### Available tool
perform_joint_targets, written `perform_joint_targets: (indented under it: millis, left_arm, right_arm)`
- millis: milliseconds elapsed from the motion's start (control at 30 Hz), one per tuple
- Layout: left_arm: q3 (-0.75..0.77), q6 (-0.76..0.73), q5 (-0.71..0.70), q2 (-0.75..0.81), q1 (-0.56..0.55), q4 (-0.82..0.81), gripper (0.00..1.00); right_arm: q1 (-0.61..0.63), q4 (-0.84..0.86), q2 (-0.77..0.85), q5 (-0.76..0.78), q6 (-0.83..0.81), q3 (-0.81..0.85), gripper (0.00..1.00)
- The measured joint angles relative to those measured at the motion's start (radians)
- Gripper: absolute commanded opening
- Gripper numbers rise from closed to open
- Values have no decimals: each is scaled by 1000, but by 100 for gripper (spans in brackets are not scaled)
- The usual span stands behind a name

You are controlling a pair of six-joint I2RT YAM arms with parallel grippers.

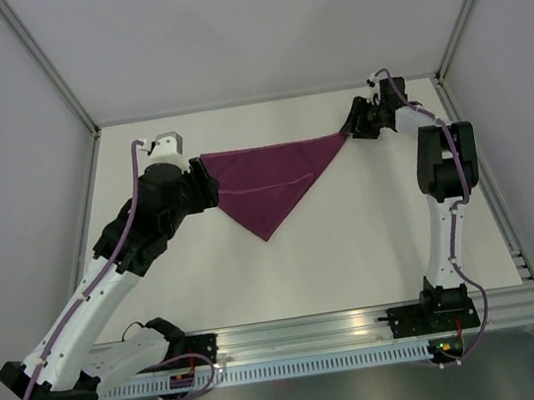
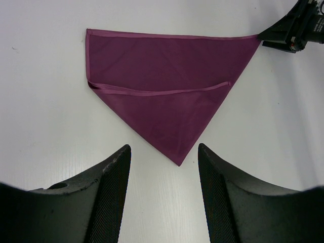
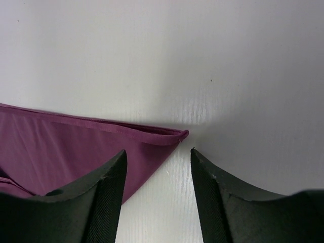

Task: Fold the napkin, place the utensils inside, and roll it up
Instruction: Fold the napkin at the center of the board.

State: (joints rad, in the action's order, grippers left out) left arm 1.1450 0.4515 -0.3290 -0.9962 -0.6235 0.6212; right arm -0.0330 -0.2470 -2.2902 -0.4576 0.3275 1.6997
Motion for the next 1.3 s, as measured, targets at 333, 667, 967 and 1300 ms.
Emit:
perform_joint_targets:
  millis: [333,667,967,1300]
  left_arm:
    - [-6,0,0,0,0,-3,61]
    - [-7,0,0,0,0,-3,61]
    - [-21,0,1,0,0,-4,61]
    - [-23,0,18,0,0,-5,61]
  right_arm:
    - [0,29,-30,-15,40,15,42]
    - [0,53,-45,-21,61,15,16]
    - [0,136,-15,-42,68,-64,14]
    - [71,216,187,-38,-23,-225,13]
